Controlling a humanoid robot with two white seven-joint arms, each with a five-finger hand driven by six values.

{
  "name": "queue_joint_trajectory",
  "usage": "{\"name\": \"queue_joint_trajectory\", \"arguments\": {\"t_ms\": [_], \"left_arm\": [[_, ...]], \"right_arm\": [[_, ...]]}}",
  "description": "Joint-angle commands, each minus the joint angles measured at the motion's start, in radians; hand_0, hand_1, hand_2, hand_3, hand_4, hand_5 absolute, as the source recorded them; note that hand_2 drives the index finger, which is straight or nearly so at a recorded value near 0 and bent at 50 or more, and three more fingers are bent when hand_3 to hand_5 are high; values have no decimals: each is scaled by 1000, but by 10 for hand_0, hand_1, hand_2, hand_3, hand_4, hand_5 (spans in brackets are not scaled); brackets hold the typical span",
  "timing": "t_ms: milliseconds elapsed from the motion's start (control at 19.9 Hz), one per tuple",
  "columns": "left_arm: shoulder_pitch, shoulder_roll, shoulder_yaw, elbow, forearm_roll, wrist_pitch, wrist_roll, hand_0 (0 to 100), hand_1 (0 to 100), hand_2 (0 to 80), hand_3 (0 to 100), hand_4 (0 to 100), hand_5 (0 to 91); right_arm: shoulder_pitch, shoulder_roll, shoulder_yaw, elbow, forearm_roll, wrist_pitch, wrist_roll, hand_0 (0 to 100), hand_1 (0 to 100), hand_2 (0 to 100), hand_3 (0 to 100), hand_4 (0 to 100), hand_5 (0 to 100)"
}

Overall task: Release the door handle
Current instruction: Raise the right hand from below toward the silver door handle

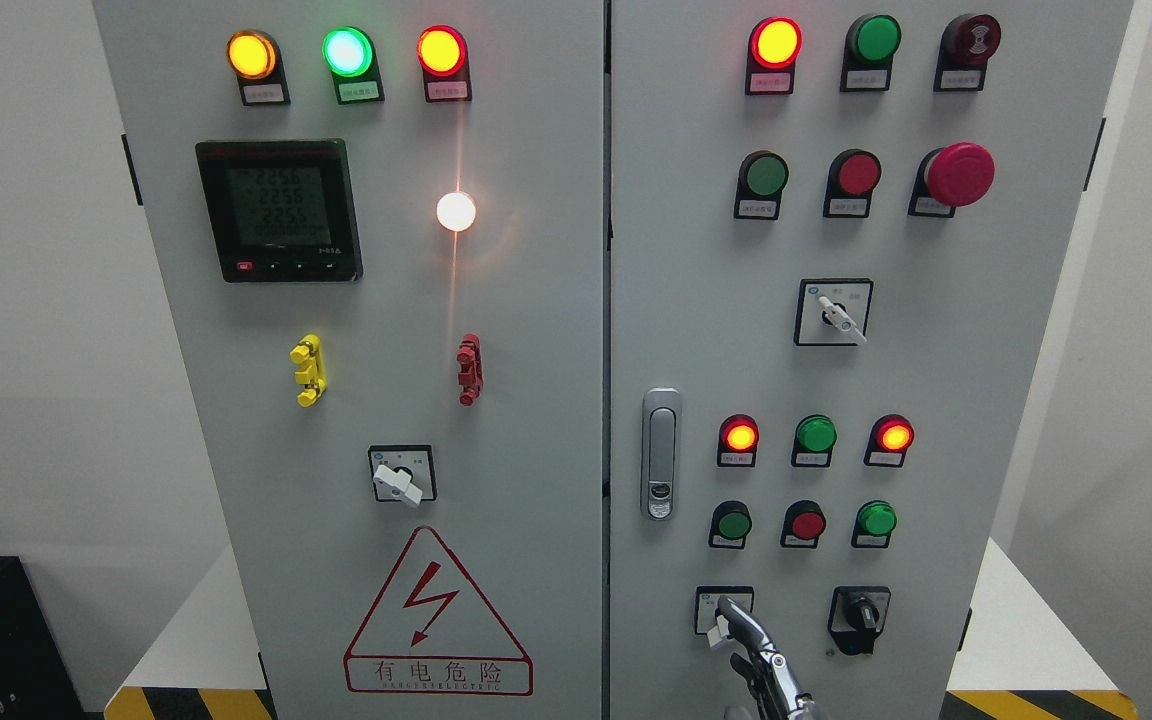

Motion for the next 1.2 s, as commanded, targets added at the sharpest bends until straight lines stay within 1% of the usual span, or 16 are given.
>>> {"name": "queue_joint_trajectory", "arguments": {"t_ms": [0, 351, 451, 602, 702, 752, 802, 853, 903, 1003, 1053, 1103, 1153], "left_arm": [[0, 0, 0, 0, 0, 0, -1, 120, 556, 0, 0, 0, 0], [0, 0, 0, 0, 0, 0, -1, 120, 556, 0, 0, 0, 0], [0, 0, 0, 0, 0, 0, -1, 120, 556, 0, 0, 0, 0], [0, 0, 0, 0, 0, 0, -1, 120, 556, 0, 0, 0, 0], [0, 0, 0, 0, 0, 0, -1, 120, 556, 0, 0, 0, 0], [0, 0, 0, 0, 0, 0, -1, 120, 556, 0, 0, 0, 0], [0, 0, 0, 0, 0, 0, -1, 120, 556, 0, 0, 0, 0], [0, 0, 0, 0, 0, 0, -1, 120, 556, 0, 0, 0, 0], [0, 0, 0, 0, 0, 0, -1, 120, 556, 0, 0, 0, 0], [0, 0, 0, 0, 0, 0, -1, 120, 556, 0, 0, 0, 0], [0, 0, 0, 0, 0, 0, -1, 120, 556, 0, 0, 0, 0], [0, 0, 0, 0, 0, 0, -1, 120, 556, 0, 0, 0, 0], [0, 0, 0, 0, 0, 0, -1, 120, 556, 0, 0, 0, 0]], "right_arm": [[-2, 0, -3, 1, -9, 1, -1, 326, 109, 0, 0, 14, 0], [-7, 1, -4, -1, -9, 3, -2, 320, 82, 0, 0, 17, 0], [-17, 1, -4, -1, -9, 6, -2, 317, 84, 0, 0, 17, 0], [-19, 3, -4, -5, -6, 33, -2, 307, 113, 0, 9, 42, 10], [-19, 3, -6, -5, -2, 38, -2, 303, 157, 0, 46, 141, 109], [-19, 3, -6, -4, -2, 38, -2, 305, 166, 0, 71, 176, 146], [-19, 3, -6, -4, 3, 38, -2, 317, 192, 0, 169, 305, 274], [-21, 3, -6, -4, 7, 38, -2, 333, 218, 0, 255, 394, 380], [-21, 3, -6, -5, 10, 38, -2, 341, 224, 0, 274, 415, 405], [-28, 4, -13, -5, 14, 38, -2, 372, 251, 0, 435, 541, 561], [-34, 4, -13, -7, 30, 39, -2, 379, 257, 0, 454, 563, 586], [-40, 4, -18, -5, 61, 44, -2, 392, 279, 0, 544, 631, 677], [-42, 4, -18, -4, 94, 49, -1, 408, 290, 0, 613, 706, 742]]}}
